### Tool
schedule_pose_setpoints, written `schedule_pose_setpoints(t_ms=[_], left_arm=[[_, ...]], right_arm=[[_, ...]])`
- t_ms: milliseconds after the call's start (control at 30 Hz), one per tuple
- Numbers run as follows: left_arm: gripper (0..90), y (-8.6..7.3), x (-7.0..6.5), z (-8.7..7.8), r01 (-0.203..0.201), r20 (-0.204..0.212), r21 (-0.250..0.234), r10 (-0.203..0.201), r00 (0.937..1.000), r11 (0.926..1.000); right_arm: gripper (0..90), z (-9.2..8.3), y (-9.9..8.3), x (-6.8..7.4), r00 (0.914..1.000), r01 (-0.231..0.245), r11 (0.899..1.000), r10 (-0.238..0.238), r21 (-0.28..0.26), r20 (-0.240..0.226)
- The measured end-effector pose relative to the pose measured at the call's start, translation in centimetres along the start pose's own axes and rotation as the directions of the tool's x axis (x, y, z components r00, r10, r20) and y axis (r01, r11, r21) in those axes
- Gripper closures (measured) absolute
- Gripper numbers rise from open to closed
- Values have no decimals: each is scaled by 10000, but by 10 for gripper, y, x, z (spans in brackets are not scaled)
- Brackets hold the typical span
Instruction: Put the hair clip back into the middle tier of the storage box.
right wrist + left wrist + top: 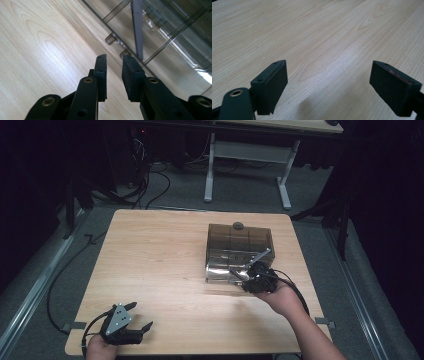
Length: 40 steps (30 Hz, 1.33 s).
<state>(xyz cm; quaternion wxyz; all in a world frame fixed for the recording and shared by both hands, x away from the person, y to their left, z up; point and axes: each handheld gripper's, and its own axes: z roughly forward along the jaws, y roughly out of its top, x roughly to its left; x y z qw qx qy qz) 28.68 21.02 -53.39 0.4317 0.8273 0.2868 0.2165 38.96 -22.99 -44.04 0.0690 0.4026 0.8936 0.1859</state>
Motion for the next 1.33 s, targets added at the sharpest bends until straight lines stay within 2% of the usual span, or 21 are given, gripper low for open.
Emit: schedule_pose_setpoints(t_ms=[267,400,500,633,767,900,967,1033,1067,1133,1167,1200,1333], left_arm=[[151,0,0,0,49,-35,-39,-50,10000,10000],[151,0,0,-1,58,-54,-57,-58,10000,10000],[151,0,0,-1,62,-44,-64,-62,10000,10000],[151,0,1,-1,98,-76,-93,-99,9999,9999],[151,-1,1,-1,124,-110,-95,-125,9999,9999],[151,-1,0,-1,137,-161,-108,-139,9998,9998],[151,-1,1,-1,167,-205,-102,-169,9996,9998],[151,0,1,-1,194,-230,-66,-196,9995,9998],[151,0,1,-1,190,-250,-59,-191,9995,9998],[151,0,0,-1,177,-273,-80,-179,9995,9998],[151,0,0,-1,177,-273,-80,-179,9995,9998],[151,-1,0,-1,159,-297,-116,-163,9994,9998],[151,-1,0,-2,143,-238,-151,-147,9996,9998]], right_arm=[[721,6,-23,7,10000,-66,9965,60,-837,-69],[668,10,-34,9,9995,-257,9898,230,-1399,-208],[636,15,-48,12,9994,-337,9777,327,-2072,-84],[612,23,-67,15,9979,-608,9616,641,-2678,34],[590,32,-87,19,9964,-806,9405,849,-3300,-13],[575,40,-105,23,9953,-862,9178,968,-3876,77],[569,42,-115,25,9959,-726,8978,890,-4344,175],[565,44,-122,26,9951,-783,8828,975,-4632,175],[557,44,-123,25,9945,-914,8824,1049,-4616,34],[556,43,-124,24,9939,-994,8738,1106,-4760,-45],[556,43,-124,24,9939,-994,8738,1106,-4760,-45],[557,42,-125,21,9923,-1183,8687,1218,-4810,-241],[556,42,-126,22,9920,-1178,8677,1254,-4829,-166]])
